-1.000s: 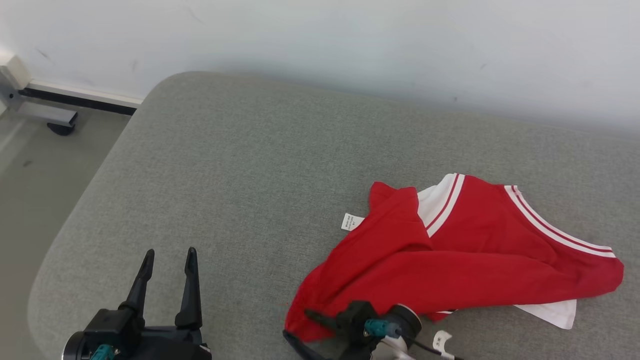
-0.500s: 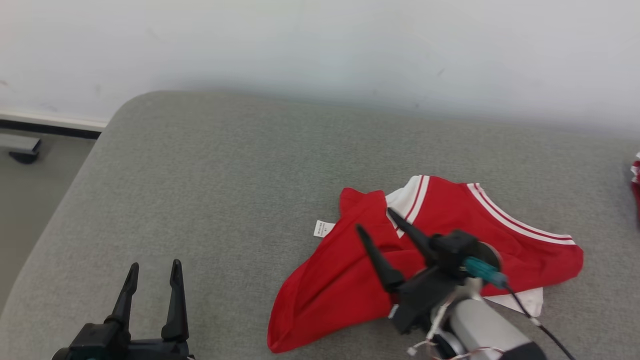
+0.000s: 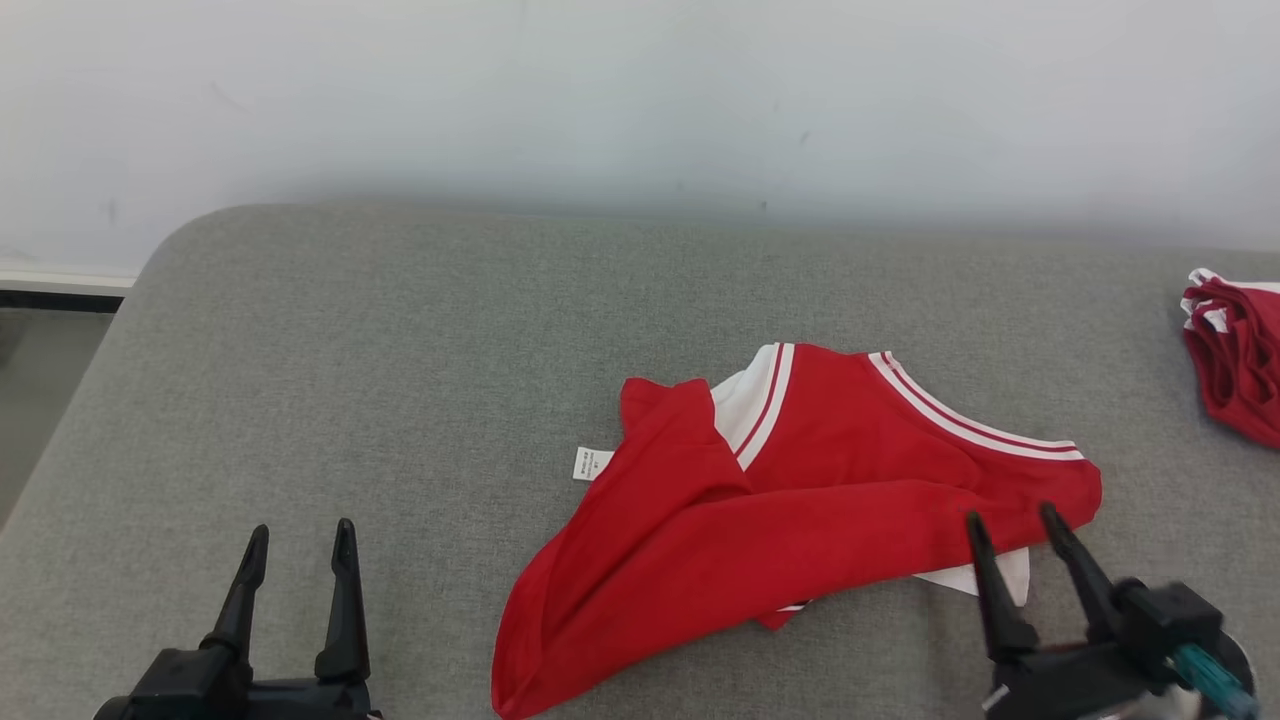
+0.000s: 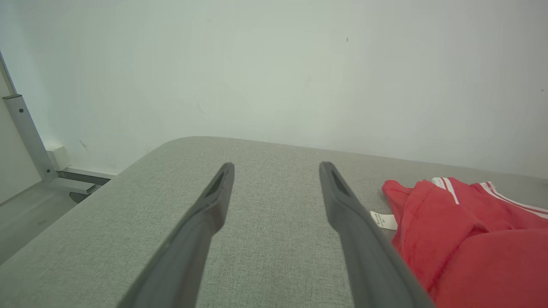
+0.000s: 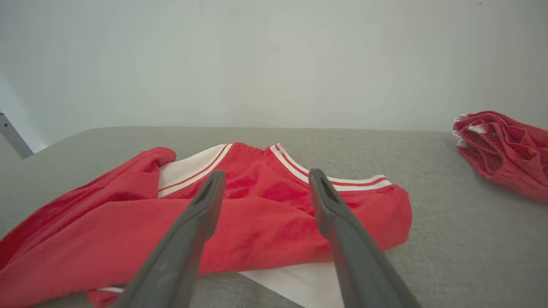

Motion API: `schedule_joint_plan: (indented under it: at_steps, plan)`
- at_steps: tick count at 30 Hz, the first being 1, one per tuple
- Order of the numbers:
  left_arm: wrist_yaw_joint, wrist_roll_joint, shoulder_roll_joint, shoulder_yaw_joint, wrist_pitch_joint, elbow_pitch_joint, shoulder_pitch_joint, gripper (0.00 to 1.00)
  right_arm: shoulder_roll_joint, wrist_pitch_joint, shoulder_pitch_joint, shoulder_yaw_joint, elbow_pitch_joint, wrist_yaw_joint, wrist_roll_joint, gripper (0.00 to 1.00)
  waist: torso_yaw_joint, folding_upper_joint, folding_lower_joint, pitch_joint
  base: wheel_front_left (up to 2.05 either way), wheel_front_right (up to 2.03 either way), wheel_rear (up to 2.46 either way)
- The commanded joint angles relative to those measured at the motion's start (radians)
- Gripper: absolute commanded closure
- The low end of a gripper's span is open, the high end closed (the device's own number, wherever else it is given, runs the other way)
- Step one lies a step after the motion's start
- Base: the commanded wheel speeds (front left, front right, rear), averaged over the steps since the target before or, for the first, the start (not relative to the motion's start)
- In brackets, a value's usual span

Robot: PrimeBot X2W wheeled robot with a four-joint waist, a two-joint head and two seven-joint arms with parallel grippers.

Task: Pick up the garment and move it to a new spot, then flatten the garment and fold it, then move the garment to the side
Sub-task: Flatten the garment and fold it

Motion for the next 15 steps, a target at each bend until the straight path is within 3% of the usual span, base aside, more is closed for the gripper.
schedule_joint_plan:
  at_steps: [1,15]
  plan:
    - [0.001,0.004,0.002,0.001,-0.003,-0.005,0.006,0.00,0.006,0.000,0.023,-0.024,-0.006,-0.003,-0.011,0.00,-0.003,-0.0001,0.0000,0.004,0.00,0.00,0.00]
    - [0.001,0.002,0.009,-0.014,-0.003,-0.002,-0.007,0.00,0.015,0.025,0.013,-0.124,0.118,-0.003,-0.028,0.00,0.015,-0.0001,0.0000,0.013,0.00,0.00,0.00]
